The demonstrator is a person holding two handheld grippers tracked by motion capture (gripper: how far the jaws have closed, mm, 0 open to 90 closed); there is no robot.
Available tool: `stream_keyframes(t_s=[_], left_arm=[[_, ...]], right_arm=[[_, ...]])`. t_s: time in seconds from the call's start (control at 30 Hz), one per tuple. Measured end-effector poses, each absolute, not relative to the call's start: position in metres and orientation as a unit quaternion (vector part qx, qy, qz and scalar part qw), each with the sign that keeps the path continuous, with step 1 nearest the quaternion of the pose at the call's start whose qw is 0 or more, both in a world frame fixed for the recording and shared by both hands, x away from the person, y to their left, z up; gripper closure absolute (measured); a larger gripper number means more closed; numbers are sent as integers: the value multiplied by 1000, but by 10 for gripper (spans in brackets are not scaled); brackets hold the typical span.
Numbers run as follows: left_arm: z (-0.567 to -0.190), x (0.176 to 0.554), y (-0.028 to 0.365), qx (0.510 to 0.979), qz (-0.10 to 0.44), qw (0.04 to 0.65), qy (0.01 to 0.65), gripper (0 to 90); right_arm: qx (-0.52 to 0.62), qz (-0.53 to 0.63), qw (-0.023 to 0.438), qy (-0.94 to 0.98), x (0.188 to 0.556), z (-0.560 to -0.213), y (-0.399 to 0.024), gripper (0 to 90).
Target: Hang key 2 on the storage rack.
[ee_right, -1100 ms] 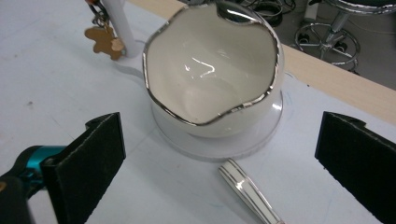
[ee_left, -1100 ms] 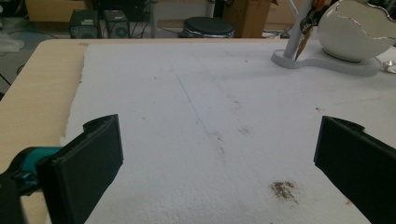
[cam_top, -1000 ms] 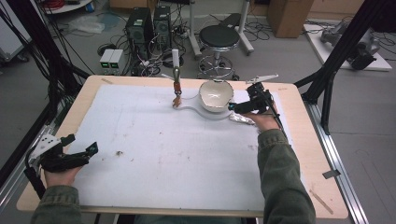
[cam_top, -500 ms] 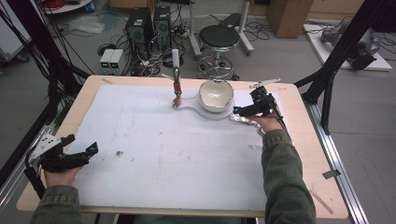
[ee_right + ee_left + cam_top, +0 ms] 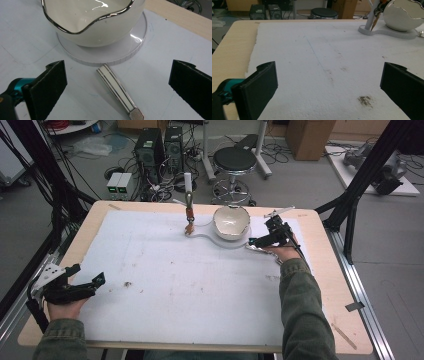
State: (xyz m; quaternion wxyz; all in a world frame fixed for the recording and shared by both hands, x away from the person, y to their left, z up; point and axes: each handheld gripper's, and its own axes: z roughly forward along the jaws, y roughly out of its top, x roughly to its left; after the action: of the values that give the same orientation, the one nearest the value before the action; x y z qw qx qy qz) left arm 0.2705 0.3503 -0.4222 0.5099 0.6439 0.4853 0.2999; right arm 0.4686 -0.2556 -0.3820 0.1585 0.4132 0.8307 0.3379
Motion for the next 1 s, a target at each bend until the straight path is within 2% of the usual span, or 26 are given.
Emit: stream_keyframes(t_s=[0.4,0.8,1.0], left_arm=[[-422,270,350,645,300,510,484,17],[-422,270,350,646,300,509,484,17],[-423,271,350,647,300,507,484,17]], right_arm=[[413,305,145,846,477,-401,-250,11],[418,287,130,852,484,-415,-252,59],[410,276,131,859,486,-422,-247,142]])
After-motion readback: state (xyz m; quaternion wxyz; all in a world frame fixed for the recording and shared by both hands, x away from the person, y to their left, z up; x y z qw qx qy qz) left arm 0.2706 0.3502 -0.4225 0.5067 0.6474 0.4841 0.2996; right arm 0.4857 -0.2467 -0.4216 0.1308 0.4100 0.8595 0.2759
